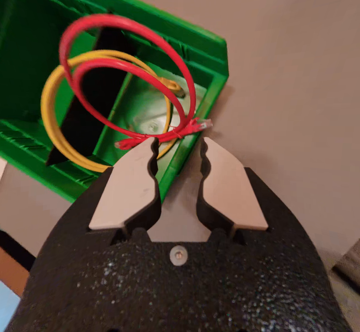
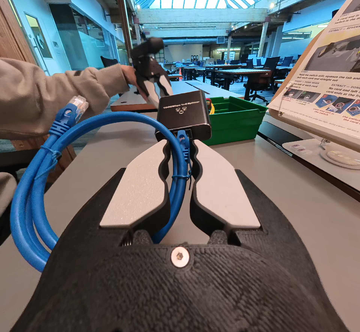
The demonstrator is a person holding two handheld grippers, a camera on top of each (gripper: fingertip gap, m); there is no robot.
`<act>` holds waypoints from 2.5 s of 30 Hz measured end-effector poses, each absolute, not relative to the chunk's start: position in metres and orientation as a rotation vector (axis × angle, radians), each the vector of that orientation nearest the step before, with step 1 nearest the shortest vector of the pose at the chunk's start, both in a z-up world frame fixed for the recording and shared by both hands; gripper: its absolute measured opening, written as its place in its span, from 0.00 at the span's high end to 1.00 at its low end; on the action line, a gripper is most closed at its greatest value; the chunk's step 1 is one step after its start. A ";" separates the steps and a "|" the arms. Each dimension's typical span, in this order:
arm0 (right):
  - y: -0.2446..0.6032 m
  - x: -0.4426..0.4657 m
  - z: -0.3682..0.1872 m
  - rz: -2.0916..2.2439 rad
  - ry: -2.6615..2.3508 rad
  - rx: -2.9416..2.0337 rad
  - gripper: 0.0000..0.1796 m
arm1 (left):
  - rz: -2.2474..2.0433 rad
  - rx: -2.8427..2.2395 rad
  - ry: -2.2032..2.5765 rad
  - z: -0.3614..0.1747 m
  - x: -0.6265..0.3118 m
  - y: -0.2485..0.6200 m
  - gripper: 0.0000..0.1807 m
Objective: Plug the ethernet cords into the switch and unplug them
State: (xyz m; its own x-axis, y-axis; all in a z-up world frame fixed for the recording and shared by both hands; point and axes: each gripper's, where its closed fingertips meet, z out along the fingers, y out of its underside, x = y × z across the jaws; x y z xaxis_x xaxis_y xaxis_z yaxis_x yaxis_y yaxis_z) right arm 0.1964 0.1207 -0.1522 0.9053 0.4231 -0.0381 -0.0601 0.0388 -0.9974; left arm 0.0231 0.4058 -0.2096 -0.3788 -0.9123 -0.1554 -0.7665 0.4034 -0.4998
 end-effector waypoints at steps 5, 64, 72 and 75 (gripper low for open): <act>0.123 0.194 -0.159 0.378 -0.316 -1.514 0.89 | -0.433 -1.400 2.458 -0.261 0.018 0.411 0.69; 0.101 0.167 -0.146 0.469 -0.506 -1.381 0.89 | -0.480 -0.746 2.255 -0.304 0.060 0.174 0.93; 0.104 0.161 -0.151 0.463 -0.542 -1.398 0.89 | -0.489 -0.848 2.275 -0.306 0.062 0.176 0.94; 0.104 0.154 -0.156 0.465 -0.588 -1.419 0.89 | -0.566 -1.064 2.300 -0.306 0.062 0.176 0.94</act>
State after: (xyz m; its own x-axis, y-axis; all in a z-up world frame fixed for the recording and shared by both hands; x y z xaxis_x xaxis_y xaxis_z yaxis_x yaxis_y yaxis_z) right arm 0.1540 0.1039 -0.1556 0.7741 0.6249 0.1013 0.0454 0.1047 -0.9935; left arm 0.0619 0.1761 -0.3061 -0.5434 -0.7866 -0.2934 -0.5605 0.6001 -0.5708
